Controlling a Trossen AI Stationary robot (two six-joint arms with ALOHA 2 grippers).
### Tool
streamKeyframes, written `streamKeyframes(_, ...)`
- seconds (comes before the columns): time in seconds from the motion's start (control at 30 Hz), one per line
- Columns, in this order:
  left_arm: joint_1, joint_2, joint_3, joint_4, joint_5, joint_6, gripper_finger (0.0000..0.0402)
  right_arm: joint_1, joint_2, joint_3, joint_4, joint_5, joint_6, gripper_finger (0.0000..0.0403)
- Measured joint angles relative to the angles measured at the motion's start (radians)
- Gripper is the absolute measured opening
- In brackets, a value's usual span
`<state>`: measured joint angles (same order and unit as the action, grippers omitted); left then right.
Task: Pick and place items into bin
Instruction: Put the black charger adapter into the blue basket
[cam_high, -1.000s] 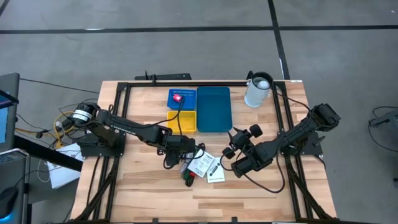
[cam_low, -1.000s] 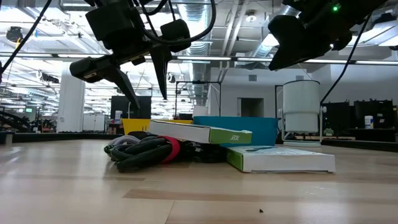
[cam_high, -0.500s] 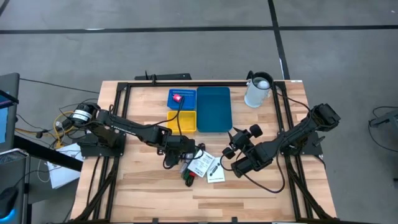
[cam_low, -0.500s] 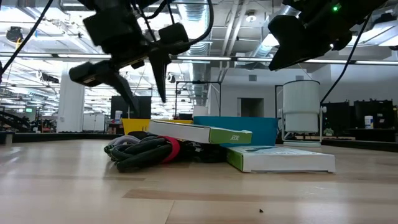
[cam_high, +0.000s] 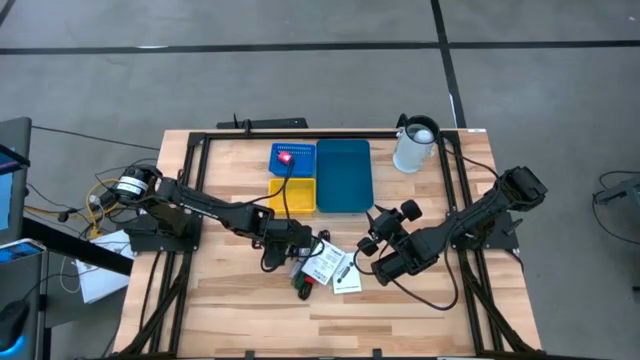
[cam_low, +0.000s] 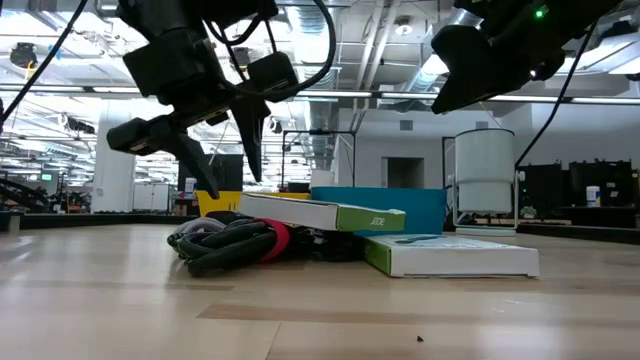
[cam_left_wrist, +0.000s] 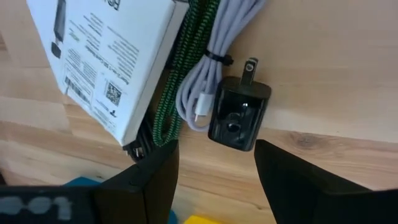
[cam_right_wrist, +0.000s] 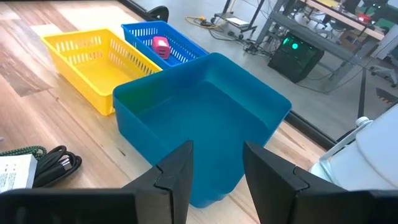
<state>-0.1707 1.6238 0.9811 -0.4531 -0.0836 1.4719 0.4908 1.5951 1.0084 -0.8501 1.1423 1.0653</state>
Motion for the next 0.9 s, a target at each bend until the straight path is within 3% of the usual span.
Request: streamKeyframes(0.9, -0.021, 0.064, 0.004, 0.029, -0.022, -0.007, 0.0202, 0.0, 0.0, 0.0, 0.021, -0.044, -0.027, 0.0134)
